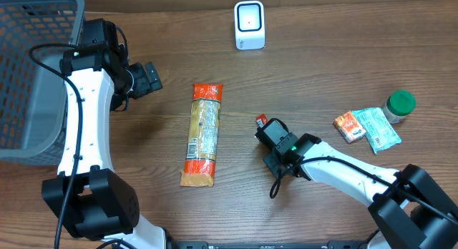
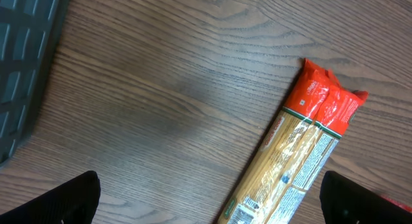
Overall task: Scan the item barcode
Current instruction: 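Lift the red stick and carry it toward the white scanner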
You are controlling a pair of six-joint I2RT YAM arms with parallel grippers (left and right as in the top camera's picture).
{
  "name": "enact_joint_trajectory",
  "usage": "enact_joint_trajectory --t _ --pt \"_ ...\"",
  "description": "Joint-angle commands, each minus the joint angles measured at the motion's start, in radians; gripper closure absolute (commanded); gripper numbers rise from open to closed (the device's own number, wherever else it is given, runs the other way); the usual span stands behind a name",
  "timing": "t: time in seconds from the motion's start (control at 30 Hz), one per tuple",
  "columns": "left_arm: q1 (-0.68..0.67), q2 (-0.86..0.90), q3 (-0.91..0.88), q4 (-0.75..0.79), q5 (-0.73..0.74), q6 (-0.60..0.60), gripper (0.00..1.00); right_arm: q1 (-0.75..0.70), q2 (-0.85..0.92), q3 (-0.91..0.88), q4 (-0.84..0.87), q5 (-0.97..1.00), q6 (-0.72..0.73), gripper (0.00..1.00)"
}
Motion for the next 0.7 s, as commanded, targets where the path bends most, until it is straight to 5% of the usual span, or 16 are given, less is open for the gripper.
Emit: enact_joint_trajectory --t 0.0,0.37,0.67 --pt "-0.006 0.002 0.017 -0.003 -0.003 0.016 0.00 -0.002 -0.072 0.003 -0.017 -0.004 0.011 0.96" --pt "-0.006 0.002 0.017 -0.003 -0.003 0.016 0.00 -0.002 -0.416 0.003 -0.143 -0.269 -0.340 0.96" --pt "-0.006 0.002 0.017 -0.003 -0.003 0.016 0.00 -0.002 -0.583 0.003 -0.228 -0.386 -0.478 0.96"
